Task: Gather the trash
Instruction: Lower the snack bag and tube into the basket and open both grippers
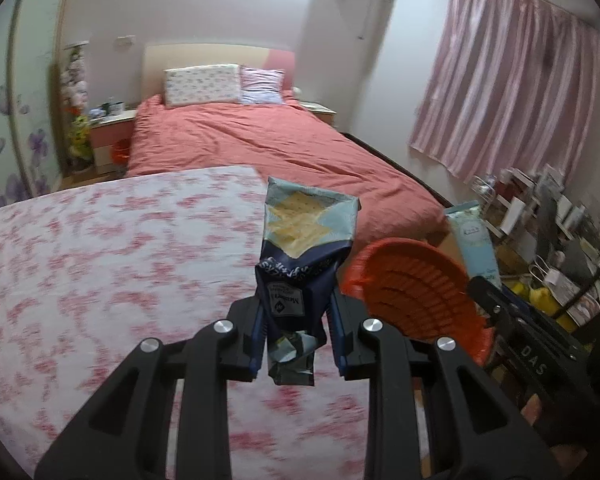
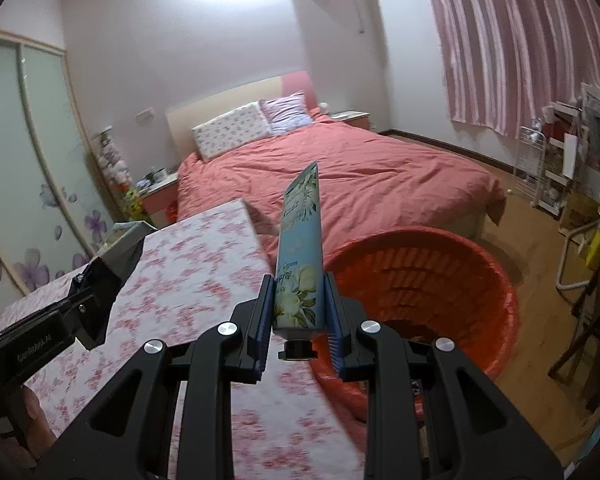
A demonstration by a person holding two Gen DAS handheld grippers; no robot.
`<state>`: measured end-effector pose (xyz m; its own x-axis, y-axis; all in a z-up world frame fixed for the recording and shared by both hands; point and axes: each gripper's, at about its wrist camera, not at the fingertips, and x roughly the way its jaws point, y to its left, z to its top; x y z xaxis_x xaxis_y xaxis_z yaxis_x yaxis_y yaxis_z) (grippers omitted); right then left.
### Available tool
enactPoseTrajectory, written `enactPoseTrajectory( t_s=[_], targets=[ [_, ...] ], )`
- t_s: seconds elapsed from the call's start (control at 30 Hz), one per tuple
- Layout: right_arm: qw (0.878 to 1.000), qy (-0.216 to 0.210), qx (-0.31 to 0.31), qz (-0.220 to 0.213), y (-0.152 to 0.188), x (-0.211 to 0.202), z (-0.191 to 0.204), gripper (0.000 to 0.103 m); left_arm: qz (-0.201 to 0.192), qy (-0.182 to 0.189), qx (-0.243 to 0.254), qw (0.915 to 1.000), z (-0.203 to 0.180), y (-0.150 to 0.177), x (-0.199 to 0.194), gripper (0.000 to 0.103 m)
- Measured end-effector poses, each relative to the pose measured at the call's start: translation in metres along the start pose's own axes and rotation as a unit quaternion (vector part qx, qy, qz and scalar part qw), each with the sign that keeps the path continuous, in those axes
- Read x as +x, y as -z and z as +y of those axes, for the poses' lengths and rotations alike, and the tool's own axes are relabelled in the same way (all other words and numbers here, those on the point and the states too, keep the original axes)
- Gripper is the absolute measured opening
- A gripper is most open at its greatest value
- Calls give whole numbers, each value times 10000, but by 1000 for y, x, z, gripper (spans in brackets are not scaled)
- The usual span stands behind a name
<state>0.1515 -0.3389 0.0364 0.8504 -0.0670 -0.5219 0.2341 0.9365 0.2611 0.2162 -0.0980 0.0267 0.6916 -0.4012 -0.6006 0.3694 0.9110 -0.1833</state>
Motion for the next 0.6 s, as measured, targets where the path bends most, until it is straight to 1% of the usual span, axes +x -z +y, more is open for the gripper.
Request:
enactPoseTrajectory(
  t_s=[0.33,0.53,0.6],
  targets=[
    [9986,275,449,28,-4,18,-50,25,324,605,369,9970,-72,4,51,28],
    [9968,322,731,87,-4,28,-77,25,538,816,528,9938,-104,7,84,29],
    [9961,307,814,120,-4,32,-84,25,632,870,581,9925,-113,8,98,32]
  ],
)
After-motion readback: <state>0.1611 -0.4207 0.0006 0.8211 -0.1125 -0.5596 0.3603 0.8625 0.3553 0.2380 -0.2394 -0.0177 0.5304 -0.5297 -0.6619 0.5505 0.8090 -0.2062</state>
